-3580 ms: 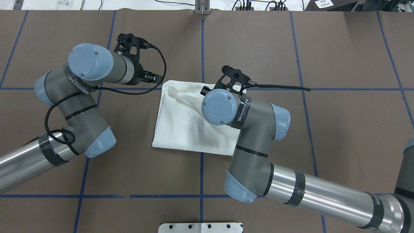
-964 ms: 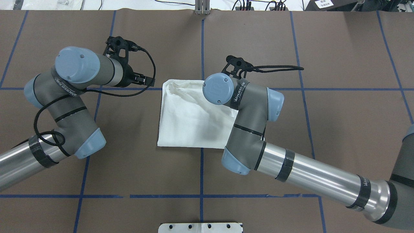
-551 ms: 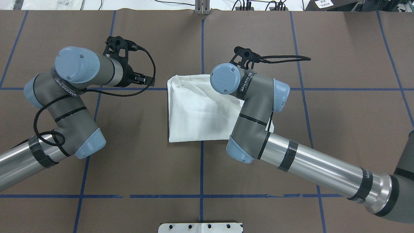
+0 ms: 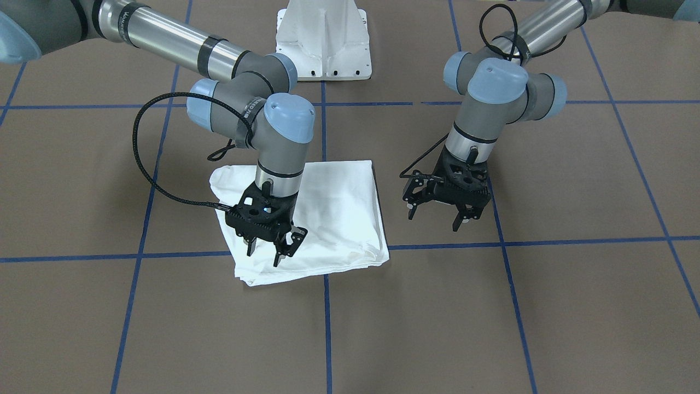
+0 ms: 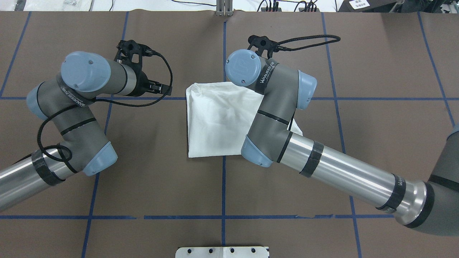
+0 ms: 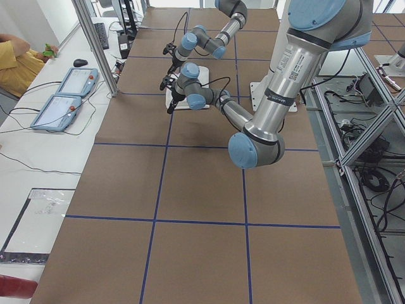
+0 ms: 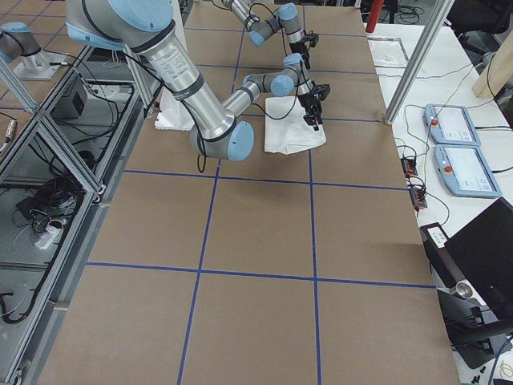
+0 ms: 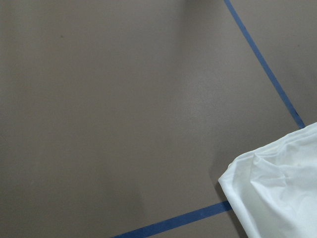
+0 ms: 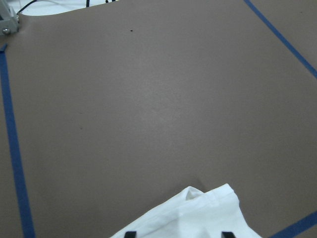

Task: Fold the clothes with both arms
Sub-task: 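Smooth the folded shirt toward the robot with the right gripper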

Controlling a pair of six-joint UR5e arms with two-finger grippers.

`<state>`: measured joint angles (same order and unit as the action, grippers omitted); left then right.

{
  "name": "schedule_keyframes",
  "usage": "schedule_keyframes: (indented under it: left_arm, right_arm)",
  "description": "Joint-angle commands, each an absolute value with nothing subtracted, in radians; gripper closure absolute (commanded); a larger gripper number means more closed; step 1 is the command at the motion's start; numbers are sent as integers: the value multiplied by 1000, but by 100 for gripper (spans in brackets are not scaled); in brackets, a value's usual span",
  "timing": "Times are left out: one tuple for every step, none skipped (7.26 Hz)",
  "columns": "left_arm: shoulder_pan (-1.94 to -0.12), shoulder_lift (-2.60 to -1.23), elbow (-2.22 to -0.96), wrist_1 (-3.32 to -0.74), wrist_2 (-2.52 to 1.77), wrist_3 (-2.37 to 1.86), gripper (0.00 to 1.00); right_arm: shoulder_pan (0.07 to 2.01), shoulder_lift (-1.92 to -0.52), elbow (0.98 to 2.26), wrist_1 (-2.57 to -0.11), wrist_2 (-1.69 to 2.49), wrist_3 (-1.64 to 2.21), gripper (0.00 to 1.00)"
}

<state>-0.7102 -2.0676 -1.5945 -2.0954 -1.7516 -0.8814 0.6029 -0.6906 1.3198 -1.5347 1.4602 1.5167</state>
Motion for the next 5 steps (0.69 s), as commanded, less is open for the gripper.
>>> schedule_keyframes:
  left_arm:
    - [-710, -2066, -1592, -2095, -1752, -871, 0]
    - [-710, -2066, -1591, -2095, -1752, -871, 0]
    - [-710, -2066, -1591, -2095, -1752, -871, 0]
    - [-710, -2066, -1591, -2095, -1752, -876, 0]
    - [-709, -2066, -1591, -2095, -1752, -879, 0]
  right_arm:
    - [550, -673, 1334, -1537, 1485, 1549, 0]
    - [507, -672, 1339, -1539, 1465, 1607, 0]
    - [453, -675, 1339, -1558, 1418, 1627, 0]
    - [434, -675, 1344, -1586, 1404, 1670, 0]
    - [411, -681, 1345, -1618, 1382, 1689, 0]
